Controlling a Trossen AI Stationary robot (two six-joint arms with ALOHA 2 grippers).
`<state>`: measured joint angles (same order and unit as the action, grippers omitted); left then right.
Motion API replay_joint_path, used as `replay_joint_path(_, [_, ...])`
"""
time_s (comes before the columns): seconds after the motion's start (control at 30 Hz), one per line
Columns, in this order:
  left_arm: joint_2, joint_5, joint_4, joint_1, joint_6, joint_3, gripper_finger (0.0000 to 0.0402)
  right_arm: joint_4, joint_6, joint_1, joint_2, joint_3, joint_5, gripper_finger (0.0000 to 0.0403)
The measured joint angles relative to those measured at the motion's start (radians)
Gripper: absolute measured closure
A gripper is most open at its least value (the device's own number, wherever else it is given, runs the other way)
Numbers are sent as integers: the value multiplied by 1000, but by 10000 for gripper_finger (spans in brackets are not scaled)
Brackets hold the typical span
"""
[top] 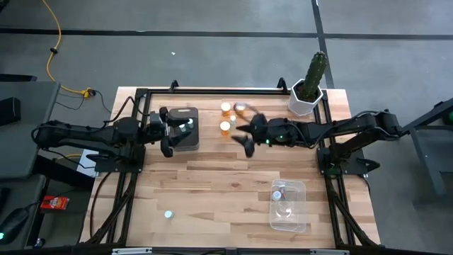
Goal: Pick and place medicine bottles into bin by pill shape (circle, oval)
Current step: Put the small blue medicine bottle into the transparent bin
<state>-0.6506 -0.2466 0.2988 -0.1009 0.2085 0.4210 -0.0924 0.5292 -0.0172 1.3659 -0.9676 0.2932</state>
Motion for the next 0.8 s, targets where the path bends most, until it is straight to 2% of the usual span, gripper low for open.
replay_joint_path(0.17, [0,0,0,0,10,0,161,55,165,123,6,0,30,163])
replay_joint_path(0.27, [0,0,-1,0,25,0,161,116,296,212,36,0,-40,163])
replay_joint_path(0.37, [0,0,-1,0,26,0,161,137,348,271,90,0,-133,163])
replay_joint_path(0.43, [0,-4,-2,0,27,0,161,178,350,280,143,-29,-178,163])
replay_joint_path(0.53, [0,-4,-2,0,27,0,161,306,298,279,233,-129,-182,163])
replay_joint_path(0.7, [0,-4,-2,0,39,0,161,560,222,277,391,-337,-71,163])
replay_joint_path(0.8, [0,-4,-2,0,50,0,161,611,221,289,467,-428,-40,163])
